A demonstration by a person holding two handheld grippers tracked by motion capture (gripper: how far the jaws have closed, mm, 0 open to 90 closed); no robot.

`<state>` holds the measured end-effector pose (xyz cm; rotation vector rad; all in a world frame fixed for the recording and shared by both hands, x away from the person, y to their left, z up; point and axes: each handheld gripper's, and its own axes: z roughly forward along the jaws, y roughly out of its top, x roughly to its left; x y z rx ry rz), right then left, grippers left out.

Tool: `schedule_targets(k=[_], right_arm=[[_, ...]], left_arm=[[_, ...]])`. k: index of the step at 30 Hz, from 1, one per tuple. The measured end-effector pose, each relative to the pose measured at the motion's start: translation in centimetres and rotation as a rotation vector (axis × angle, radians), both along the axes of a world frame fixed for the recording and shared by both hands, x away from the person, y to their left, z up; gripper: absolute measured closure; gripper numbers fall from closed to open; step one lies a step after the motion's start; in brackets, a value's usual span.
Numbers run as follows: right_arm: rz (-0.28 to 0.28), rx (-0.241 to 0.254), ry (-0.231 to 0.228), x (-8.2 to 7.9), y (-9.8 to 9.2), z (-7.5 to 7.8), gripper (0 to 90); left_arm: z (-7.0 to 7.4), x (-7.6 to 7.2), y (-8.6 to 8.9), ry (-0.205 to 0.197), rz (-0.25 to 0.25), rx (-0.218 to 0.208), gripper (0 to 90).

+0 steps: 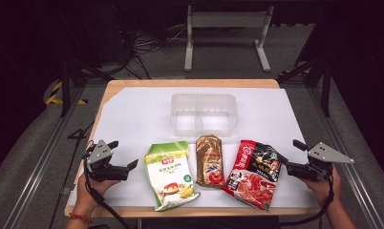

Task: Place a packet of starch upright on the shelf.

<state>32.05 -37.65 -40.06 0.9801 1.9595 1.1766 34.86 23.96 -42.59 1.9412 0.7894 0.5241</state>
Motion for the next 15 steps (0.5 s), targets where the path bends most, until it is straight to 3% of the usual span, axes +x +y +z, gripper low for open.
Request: schedule_targets(k=[3,4,5,7,9,14,15], right_arm=[[0.016,-0.012,0.009,-0.1,0.1,-0.1,24.0],[0.019,-0.012,0.011,0.0,0.2,0.0,24.0],[0.019,-0.012,0.011,0.0,0.2,0.0,24.0],[0.026,-0.019,0.011,0.0,0.4,0.0,24.5],[0.030,-0.028,0.015,0.2,0.7,0.0,24.5],[0.050,-0.034,0.026,0.5,1.2,-0.1,24.3],[0.054,-0.033,0.027,0.6,1.3,-0.1,24.2]], left_arm=[[0.0,0.0,-0.1,0.037,-0.012,-0.041,4.3],[-0.2,-0.1,-0.2,0.079,-0.049,-0.082,6.4],[-0.2,-0.1,-0.2,0.079,-0.049,-0.082,8.1],[-0.4,0.0,-0.5,0.127,-0.092,-0.105,11.7],[-0.6,0.1,-0.7,0.171,-0.102,-0.129,11.9],[-1.5,0.3,-1.3,0.281,-0.123,-0.132,12.9],[-1.6,0.3,-1.4,0.291,-0.119,-0.114,12.7]])
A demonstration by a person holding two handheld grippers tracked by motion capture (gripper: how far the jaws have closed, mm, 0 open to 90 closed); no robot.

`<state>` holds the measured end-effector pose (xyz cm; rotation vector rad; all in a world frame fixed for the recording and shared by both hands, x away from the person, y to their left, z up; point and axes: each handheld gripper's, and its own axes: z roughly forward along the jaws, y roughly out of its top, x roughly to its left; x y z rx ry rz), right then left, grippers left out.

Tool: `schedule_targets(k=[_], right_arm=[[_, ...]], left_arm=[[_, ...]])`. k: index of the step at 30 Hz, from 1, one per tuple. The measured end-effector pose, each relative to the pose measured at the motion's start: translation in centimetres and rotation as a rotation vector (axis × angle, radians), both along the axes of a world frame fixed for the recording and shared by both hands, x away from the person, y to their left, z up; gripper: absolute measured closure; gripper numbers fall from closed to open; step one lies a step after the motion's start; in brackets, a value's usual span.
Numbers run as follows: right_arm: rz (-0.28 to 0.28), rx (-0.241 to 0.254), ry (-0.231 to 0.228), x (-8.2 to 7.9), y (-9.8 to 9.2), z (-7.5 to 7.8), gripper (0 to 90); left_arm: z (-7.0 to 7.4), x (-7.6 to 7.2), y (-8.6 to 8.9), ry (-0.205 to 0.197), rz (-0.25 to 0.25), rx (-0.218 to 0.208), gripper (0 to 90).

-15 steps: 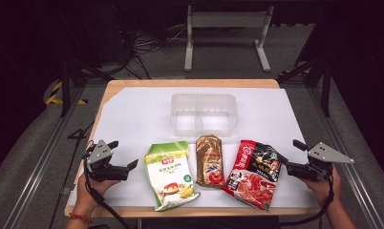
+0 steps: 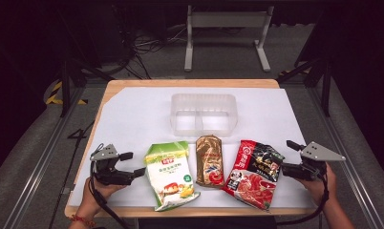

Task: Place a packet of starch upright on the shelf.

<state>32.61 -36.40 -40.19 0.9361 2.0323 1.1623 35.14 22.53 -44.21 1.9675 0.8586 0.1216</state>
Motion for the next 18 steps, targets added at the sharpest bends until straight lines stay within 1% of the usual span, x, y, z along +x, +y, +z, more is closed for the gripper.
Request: schedule_targets(k=[1,4,6,7,9,11,12,13,14,15,18], right_arm=[[0.005,0.004,0.001,0.1,0.1,0.0,24.1],[0.021,0.000,0.005,0.4,0.4,-0.1,24.0],[0.026,-0.002,0.012,0.5,0.5,-0.2,24.0],[0.026,-0.004,0.012,0.6,0.6,-0.2,24.0],[0.026,0.003,0.013,0.8,0.7,-0.1,23.9],[0.031,0.008,0.015,1.0,0.8,-0.1,23.8],[0.031,0.008,0.015,1.0,0.8,-0.1,23.8],[0.033,0.008,0.023,1.2,0.9,-0.2,23.6],[0.033,0.006,0.024,1.3,1.0,-0.2,23.5],[0.034,0.008,0.029,1.3,1.0,-0.3,23.4],[0.036,0.015,0.031,1.2,1.1,-0.3,23.3]], left_arm=[[-0.1,0.0,-0.1,0.016,0.003,0.003,11.7],[-0.2,0.1,-0.2,0.050,-0.012,-0.041,12.4],[-0.4,0.4,-0.5,0.069,-0.014,-0.041,11.8],[-0.5,0.5,-0.6,0.084,-0.020,-0.042,11.8],[-0.8,0.8,-1.0,0.115,-0.014,-0.038,10.5],[-0.9,1.3,-1.5,0.135,-0.029,-0.053,11.0],[-0.9,1.3,-1.5,0.135,-0.029,-0.053,11.6],[-1.1,1.8,-2.4,0.154,-0.057,-0.037,11.6],[-1.1,1.8,-2.4,0.154,-0.057,-0.037,11.0],[-1.2,2.4,-3.5,0.173,-0.084,0.004,10.6],[-1.2,2.9,-4.5,0.186,-0.117,-0.017,13.3]])
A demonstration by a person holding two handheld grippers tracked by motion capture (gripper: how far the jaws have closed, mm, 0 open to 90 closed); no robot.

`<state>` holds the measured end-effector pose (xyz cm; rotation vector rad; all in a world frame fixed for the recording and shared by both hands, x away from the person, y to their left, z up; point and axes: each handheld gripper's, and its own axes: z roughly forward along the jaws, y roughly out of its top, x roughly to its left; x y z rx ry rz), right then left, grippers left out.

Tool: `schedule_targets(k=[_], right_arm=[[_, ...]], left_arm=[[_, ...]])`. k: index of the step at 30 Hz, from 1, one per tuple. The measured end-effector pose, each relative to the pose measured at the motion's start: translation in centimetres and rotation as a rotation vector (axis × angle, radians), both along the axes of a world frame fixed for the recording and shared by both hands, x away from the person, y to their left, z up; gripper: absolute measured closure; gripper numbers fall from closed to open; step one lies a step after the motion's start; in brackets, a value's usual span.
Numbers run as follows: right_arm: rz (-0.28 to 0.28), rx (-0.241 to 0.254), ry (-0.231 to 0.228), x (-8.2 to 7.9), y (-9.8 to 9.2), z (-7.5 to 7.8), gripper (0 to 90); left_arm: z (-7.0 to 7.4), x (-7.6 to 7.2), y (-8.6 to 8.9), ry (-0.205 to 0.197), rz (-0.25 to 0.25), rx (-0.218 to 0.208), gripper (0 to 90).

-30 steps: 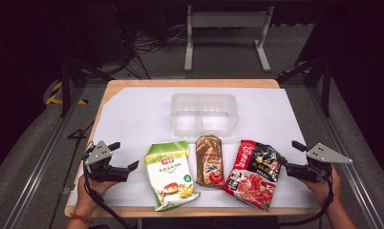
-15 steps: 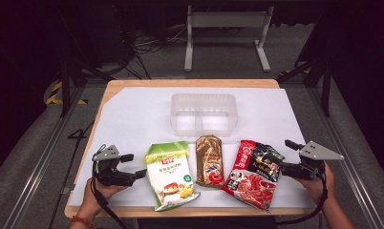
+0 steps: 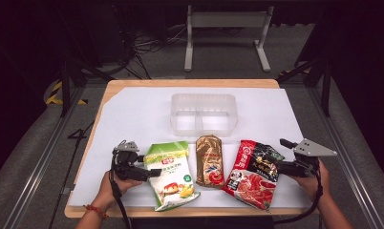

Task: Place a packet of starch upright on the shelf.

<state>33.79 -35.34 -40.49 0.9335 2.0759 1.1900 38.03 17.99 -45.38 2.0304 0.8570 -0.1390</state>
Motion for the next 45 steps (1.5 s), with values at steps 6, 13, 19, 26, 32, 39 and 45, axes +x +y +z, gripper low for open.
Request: schedule_targets(k=[6,13,19,26,32,39,45], right_arm=[[0.013,0.026,0.007,0.2,0.1,0.0,22.9],[0.040,0.031,0.005,0.0,0.3,0.1,22.6],[0.050,0.038,0.013,-0.1,0.2,0.1,22.4],[0.046,0.040,0.013,-0.3,0.2,0.0,22.4],[0.053,0.034,0.016,-0.3,0.1,-0.2,22.4],[0.044,0.038,0.009,-0.6,-0.2,-0.1,22.4],[0.043,0.038,0.010,-0.7,-0.2,-0.1,22.4]], left_arm=[[0.1,0.5,-2.6,0.009,-0.061,0.026,15.6],[-0.2,0.8,-2.3,0.056,-0.062,-0.025,38.1],[0.0,0.6,-2.3,0.053,-0.063,-0.033,63.7],[0.4,0.2,-2.4,0.010,-0.066,-0.017,74.2],[0.7,-0.1,-2.5,-0.033,-0.076,-0.009,80.4],[1.2,-0.7,-2.8,-0.100,-0.063,-0.006,83.5],[2.0,-1.3,-2.9,-0.167,-0.064,-0.021,86.2]])
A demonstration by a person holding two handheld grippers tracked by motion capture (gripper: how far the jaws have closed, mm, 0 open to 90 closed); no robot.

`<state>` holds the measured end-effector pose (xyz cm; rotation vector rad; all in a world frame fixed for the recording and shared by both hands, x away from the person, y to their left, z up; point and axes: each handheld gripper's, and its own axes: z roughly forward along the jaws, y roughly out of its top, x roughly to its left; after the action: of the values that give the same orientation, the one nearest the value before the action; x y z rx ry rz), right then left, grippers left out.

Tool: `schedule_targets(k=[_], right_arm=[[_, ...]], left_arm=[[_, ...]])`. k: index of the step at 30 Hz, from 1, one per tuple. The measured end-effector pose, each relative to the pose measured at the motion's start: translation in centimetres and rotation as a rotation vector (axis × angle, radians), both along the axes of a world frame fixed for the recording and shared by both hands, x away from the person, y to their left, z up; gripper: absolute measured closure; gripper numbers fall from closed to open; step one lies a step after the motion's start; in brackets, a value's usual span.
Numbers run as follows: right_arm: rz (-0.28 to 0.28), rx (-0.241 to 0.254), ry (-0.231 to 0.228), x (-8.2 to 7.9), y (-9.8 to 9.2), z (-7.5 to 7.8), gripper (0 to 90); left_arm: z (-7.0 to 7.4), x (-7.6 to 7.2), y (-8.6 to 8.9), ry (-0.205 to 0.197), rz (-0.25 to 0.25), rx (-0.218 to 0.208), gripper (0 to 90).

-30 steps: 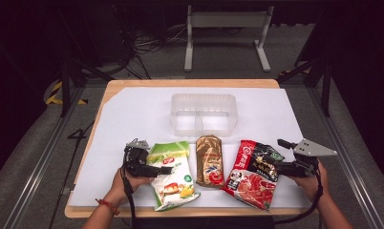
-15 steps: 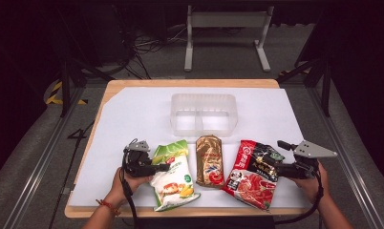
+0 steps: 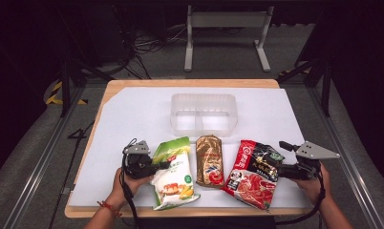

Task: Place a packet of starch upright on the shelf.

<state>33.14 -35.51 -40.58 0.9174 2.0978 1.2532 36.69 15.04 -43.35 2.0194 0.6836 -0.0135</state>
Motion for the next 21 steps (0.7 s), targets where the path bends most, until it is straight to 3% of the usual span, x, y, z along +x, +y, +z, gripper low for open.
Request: schedule_targets(k=[10,21], right_arm=[[-0.001,0.007,0.000,0.0,-0.1,0.0,22.3],[-0.005,0.015,-0.014,-0.1,-0.2,0.2,22.1]], left_arm=[[1.6,-1.1,0.2,-0.071,0.011,-0.050,87.0],[3.3,-2.3,0.4,-0.116,0.037,-0.098,87.4]])
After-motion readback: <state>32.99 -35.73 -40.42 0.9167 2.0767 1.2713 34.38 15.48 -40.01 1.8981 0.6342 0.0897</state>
